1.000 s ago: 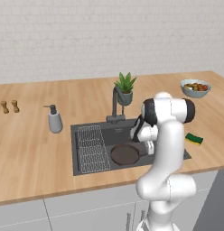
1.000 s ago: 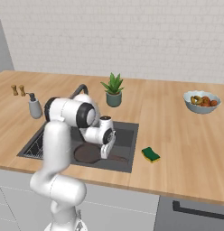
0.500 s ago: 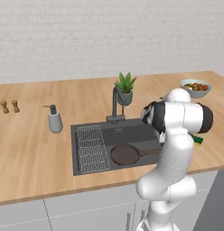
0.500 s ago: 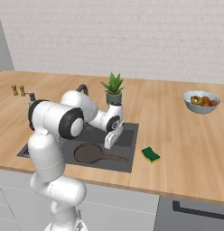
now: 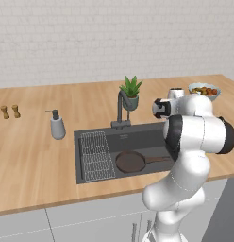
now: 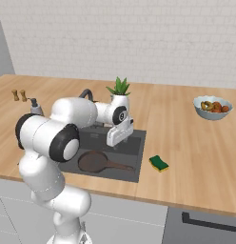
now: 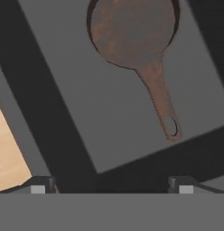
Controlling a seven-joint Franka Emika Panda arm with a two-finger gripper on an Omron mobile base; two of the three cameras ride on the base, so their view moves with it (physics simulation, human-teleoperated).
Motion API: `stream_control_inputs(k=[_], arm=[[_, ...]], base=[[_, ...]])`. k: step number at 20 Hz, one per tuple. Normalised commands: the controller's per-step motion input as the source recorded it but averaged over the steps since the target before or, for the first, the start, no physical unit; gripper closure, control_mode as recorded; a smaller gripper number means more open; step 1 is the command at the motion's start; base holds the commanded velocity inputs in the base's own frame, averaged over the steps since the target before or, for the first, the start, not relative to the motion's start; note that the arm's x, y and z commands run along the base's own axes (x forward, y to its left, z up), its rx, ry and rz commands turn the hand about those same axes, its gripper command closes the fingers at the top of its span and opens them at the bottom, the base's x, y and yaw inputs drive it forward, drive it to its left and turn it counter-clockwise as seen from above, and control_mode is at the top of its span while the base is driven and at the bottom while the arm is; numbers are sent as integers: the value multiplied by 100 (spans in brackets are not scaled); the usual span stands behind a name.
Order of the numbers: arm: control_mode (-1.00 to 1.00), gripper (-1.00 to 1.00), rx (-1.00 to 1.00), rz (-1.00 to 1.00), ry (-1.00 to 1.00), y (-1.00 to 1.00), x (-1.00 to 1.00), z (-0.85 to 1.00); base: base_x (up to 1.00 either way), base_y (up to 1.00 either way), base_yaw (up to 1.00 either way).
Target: Pick the pan and sponge and place them into the sink. Then turn on the water.
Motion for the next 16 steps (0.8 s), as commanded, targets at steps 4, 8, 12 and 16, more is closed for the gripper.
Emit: stream_control_inputs(k=[4,8,12,16], arm=[[-100,-100,0,-6,0,-14,0,0],[-100,-100,0,-1,-11,-28,-13,0],[-100,-100,0,0,-6,-42,-18,0],[-100,-100,0,0,-8,-48,-29,0]], base=[[0,0,0],[0,0,0],[0,0,0],[0,0,0]])
